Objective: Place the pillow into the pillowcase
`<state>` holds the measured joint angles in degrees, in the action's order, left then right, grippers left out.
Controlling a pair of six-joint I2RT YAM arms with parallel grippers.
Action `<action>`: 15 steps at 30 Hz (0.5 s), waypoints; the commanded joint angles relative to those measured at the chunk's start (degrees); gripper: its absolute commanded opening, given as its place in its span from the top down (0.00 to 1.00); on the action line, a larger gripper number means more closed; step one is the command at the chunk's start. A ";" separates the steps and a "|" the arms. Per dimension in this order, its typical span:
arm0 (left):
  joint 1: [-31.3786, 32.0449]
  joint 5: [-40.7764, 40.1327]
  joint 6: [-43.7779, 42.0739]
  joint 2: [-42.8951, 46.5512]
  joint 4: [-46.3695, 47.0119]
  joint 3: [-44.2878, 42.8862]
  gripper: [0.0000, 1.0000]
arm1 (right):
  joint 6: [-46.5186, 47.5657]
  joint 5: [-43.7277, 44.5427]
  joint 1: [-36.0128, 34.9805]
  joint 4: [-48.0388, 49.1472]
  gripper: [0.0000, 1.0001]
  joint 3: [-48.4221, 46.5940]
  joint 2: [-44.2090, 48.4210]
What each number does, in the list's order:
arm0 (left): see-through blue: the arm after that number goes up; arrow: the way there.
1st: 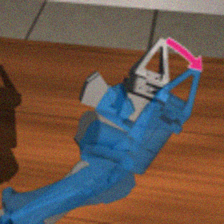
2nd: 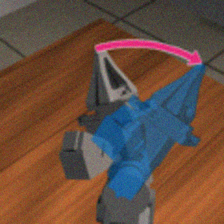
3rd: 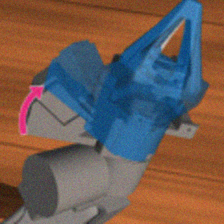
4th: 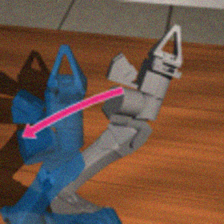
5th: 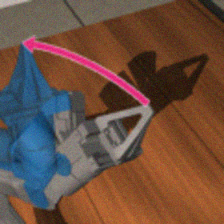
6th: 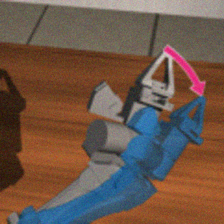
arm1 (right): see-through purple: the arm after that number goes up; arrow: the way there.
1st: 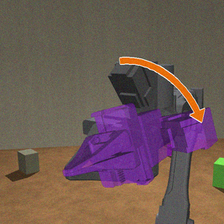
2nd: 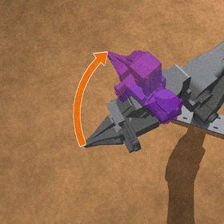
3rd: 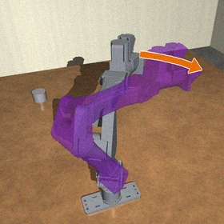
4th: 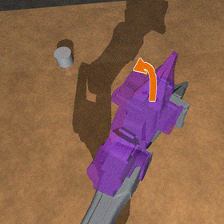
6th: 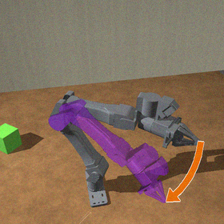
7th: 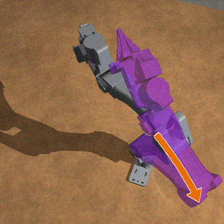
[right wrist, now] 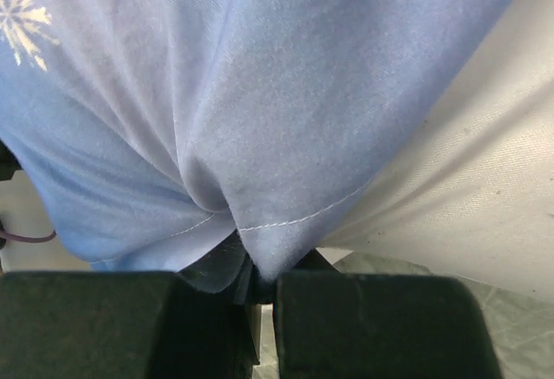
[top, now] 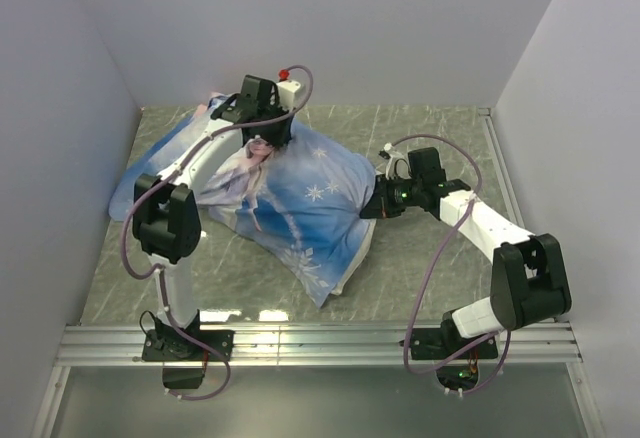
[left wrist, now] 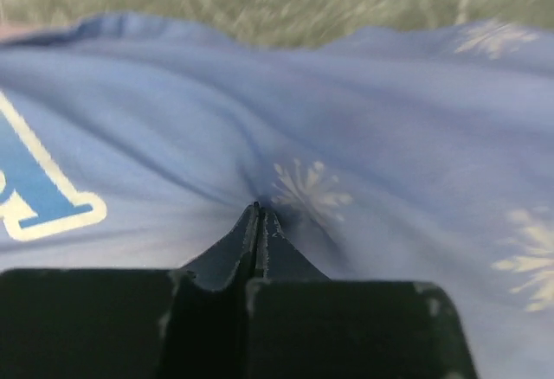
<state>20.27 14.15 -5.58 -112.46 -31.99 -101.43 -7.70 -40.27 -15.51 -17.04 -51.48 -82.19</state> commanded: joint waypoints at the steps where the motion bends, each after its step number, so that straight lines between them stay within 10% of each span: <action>1: 6.77 8.24 2.24 1.63 1.13 -2.73 1.00 | 4.19 4.85 -0.40 -0.19 1.00 -2.66 -0.86; 13: 19.64 15.74 11.29 1.53 4.74 -6.42 0.98 | 3.31 4.41 -1.10 -1.77 1.00 -6.09 -2.71; 15: 16.05 16.43 12.87 7.13 5.09 -2.31 0.71 | 3.31 3.89 -1.10 -1.77 1.00 -5.21 -2.18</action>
<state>41.39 26.39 2.81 -112.22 -27.90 -106.30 -6.48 -39.40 -16.16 -20.40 -55.51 -84.51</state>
